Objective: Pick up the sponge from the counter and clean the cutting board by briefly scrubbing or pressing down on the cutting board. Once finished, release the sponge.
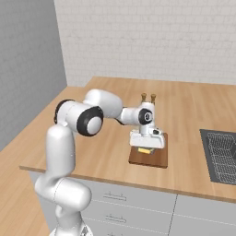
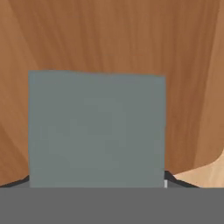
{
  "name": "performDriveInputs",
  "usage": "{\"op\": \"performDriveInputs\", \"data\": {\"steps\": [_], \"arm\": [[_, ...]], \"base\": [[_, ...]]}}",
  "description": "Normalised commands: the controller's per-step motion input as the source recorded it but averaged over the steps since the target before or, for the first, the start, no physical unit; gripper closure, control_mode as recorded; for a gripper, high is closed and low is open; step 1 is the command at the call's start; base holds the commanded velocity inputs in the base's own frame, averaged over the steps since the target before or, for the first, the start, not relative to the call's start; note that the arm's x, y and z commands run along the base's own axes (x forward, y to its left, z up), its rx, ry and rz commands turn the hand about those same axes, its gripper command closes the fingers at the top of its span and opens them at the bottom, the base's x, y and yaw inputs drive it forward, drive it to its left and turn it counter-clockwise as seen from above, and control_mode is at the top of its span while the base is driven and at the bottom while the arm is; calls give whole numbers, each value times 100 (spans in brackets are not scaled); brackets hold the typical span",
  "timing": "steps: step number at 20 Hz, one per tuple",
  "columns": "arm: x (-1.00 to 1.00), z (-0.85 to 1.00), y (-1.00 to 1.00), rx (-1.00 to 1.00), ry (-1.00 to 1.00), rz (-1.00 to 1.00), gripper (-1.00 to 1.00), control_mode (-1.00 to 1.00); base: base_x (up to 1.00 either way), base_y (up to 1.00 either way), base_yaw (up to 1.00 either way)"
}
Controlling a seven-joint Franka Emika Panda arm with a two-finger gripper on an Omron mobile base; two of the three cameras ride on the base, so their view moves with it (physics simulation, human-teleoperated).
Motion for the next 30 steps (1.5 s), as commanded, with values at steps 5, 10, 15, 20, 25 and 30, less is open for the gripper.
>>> {"op": "performDriveInputs", "data": {"steps": [5,10,15,20,25,30], "arm": [[-60,-4,-21,0,9,0,100,-100],[-5,0,-13,0,-7,0,100,-100],[27,0,-8,2,-19,0,100,-100],[54,0,-6,4,-12,0,100,-100],[82,1,-3,6,-2,0,100,-100],[72,0,-14,3,-1,0,100,-100]], "base": [[0,0,0],[0,0,0],[0,0,0],[0,0,0],[0,0,0],[0,0,0]]}}
